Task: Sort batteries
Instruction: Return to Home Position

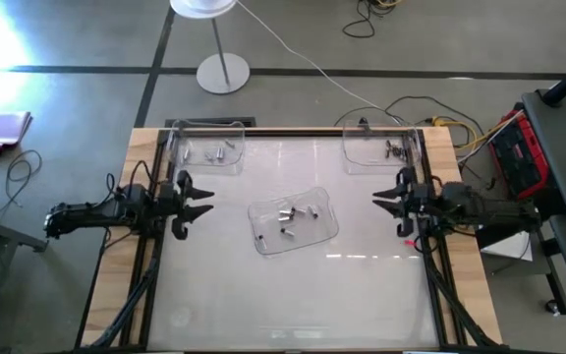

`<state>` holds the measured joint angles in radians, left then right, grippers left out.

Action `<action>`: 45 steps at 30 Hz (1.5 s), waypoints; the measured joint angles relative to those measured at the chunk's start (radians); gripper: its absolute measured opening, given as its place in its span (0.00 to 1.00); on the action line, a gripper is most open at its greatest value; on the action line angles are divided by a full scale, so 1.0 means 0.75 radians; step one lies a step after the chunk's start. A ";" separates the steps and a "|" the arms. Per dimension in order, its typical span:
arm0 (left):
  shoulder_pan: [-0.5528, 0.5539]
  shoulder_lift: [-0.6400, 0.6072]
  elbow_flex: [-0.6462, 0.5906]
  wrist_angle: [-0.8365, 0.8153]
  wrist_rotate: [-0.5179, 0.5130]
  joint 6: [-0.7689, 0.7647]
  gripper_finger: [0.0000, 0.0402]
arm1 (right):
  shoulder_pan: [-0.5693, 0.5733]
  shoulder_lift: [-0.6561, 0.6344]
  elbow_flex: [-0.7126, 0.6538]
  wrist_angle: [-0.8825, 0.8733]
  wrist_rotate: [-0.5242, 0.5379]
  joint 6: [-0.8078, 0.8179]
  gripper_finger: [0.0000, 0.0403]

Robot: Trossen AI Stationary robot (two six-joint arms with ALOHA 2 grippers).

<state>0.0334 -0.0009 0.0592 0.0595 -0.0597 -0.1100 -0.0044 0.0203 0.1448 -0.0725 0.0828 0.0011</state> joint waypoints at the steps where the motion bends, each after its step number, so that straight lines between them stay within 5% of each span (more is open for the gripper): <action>1: 0.000 0.002 -0.005 0.006 0.000 0.005 0.39 | 0.000 -0.008 -0.021 0.005 -0.003 0.005 0.18; 7: -0.001 0.003 -0.065 0.055 0.002 0.032 0.39 | 0.000 -0.013 -0.177 0.144 0.003 0.039 0.12; 16: -0.004 0.003 -0.065 0.060 0.134 0.034 0.37 | 0.000 0.093 -0.177 0.132 -0.016 0.046 0.03; 26: -0.003 0.005 -0.065 -0.023 0.097 0.041 0.02 | 0.000 0.199 -0.177 0.132 -0.016 0.133 0.03; 38: -0.003 0.062 -0.050 -0.054 0.025 0.041 0.15 | 0.000 0.229 -0.177 0.136 -0.015 0.150 0.03; 40: -0.003 0.068 -0.050 -0.054 0.025 0.041 0.15 | -0.001 0.228 -0.177 0.206 -0.017 0.385 0.03; 45: -0.003 0.081 -0.050 -0.053 0.022 0.041 0.15 | -0.006 0.208 -0.124 0.506 -0.064 1.605 0.03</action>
<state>0.0315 0.0601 0.0219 0.0194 -0.0430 -0.0795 -0.0090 0.1766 0.0522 0.3073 0.0347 1.2049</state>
